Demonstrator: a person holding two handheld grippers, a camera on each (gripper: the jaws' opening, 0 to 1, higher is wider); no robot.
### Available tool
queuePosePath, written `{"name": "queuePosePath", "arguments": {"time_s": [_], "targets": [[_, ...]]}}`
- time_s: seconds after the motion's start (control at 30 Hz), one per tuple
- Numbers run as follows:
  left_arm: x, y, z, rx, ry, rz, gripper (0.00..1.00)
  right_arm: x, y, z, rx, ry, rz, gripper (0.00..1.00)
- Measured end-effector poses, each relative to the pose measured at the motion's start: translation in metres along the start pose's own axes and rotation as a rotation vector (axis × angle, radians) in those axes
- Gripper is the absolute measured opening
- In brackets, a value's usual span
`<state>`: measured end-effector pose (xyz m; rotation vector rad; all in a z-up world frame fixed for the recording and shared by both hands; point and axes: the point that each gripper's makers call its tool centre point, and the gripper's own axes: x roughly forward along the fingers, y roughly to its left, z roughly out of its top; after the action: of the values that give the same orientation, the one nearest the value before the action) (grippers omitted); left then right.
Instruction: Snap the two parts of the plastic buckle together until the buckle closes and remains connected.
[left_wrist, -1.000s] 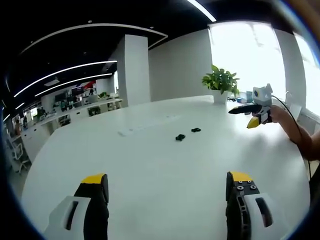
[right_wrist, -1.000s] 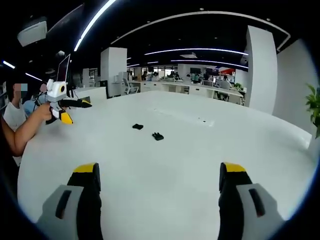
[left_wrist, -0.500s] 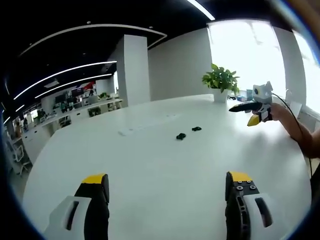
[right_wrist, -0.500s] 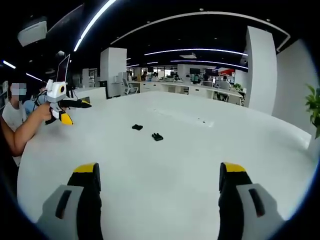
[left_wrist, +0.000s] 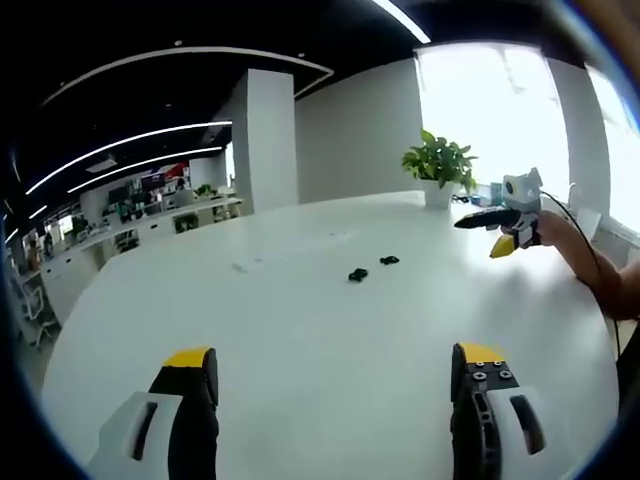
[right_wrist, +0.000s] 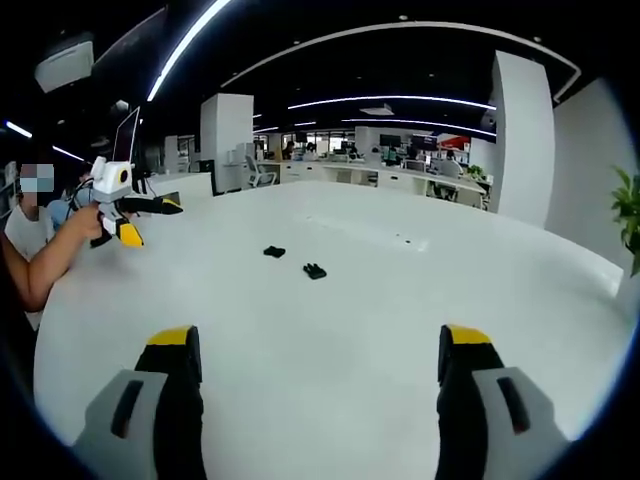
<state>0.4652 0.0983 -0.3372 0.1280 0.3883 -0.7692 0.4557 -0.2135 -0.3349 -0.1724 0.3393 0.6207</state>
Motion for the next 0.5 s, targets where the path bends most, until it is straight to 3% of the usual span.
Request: {"name": "queuePosePath", "arguments": {"time_s": [0.07,0.5], "targets": [[0.0014,-0.0041,0.0009,-0.027,-0.01,-0.025,0.99,0.0021,0.0008,-0.0011,0.014,-0.001,0.009,1.0],[0.0009,0.0009,0.0021,-0.064,-0.021,-0.026,0.99,0.0059,0.0053,-0.0028,0.05,-0.001,0.025,0.99]]}}
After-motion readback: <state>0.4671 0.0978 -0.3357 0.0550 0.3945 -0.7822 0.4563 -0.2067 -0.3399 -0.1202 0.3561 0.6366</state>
